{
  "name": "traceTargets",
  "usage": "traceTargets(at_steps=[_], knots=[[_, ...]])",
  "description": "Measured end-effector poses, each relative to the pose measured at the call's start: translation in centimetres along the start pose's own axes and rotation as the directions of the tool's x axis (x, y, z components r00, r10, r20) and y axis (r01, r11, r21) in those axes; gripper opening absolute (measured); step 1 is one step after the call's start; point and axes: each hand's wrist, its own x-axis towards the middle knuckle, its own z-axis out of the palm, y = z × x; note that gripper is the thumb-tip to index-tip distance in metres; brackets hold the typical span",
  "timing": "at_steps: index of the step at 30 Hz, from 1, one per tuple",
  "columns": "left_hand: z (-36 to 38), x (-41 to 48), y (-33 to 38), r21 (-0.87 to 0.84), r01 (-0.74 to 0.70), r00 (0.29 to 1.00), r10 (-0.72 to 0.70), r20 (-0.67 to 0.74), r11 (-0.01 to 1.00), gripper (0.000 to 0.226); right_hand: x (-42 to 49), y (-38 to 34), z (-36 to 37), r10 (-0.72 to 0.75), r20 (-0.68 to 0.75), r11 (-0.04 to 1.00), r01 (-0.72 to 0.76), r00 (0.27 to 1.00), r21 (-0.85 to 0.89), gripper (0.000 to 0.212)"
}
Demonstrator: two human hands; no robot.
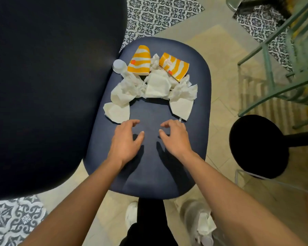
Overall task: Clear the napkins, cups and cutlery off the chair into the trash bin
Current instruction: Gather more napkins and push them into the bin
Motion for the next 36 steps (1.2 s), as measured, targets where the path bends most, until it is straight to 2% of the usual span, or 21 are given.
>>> traceTargets(at_steps=[6, 11, 14, 18, 21, 28, 33, 36], knots=[[-1.2, 3.6, -1.2, 0.020, 0.109, 0.987, -0.106, -0.119, 0.994, 0.039, 3.4, -1.9, 0.3, -0.074, 0.069, 0.997, 0.073, 0.995, 0.018, 0.022], [-2.4, 6.1, -2.7, 0.132, 0.214, 0.961, -0.184, -0.207, 0.968, 0.043, 6.4, -4.0, 0.1, -0.210, 0.120, 0.966, 0.225, 0.970, -0.128, 0.034], [-2.7, 7.5, -3.5, 0.166, 0.276, 0.954, -0.248, -0.171, 0.947, 0.055, 8.3, -5.9, 0.8, -0.308, 0.127, 0.916, 0.330, 0.943, -0.226, 0.041], [-2.6, 9.0, -4.1, 0.103, 0.304, 0.950, -0.293, -0.104, 0.947, 0.061, 10.5, -8.6, 2.4, -0.456, 0.141, 0.808, 0.476, 0.879, -0.347, 0.054], [-2.6, 9.7, -4.5, 0.073, 0.306, 0.951, -0.302, -0.063, 0.949, 0.063, 12.2, -10.3, 3.6, -0.508, 0.212, 0.743, 0.549, 0.835, -0.382, 0.059], [-2.5, 10.5, -5.8, 0.077, 0.347, 0.936, -0.350, 0.034, 0.935, 0.075, 15.0, -11.8, 5.6, -0.527, 0.422, 0.557, 0.675, 0.738, -0.484, 0.058], [-2.1, 10.9, -6.4, 0.105, 0.377, 0.922, -0.384, 0.052, 0.920, 0.070, 15.9, -11.2, 6.4, -0.436, 0.486, 0.543, 0.652, 0.757, -0.529, 0.060], [-1.8, 11.1, -6.6, 0.110, 0.388, 0.916, -0.396, 0.063, 0.915, 0.068, 15.9, -11.0, 7.1, -0.409, 0.467, 0.553, 0.620, 0.784, -0.557, 0.060]])
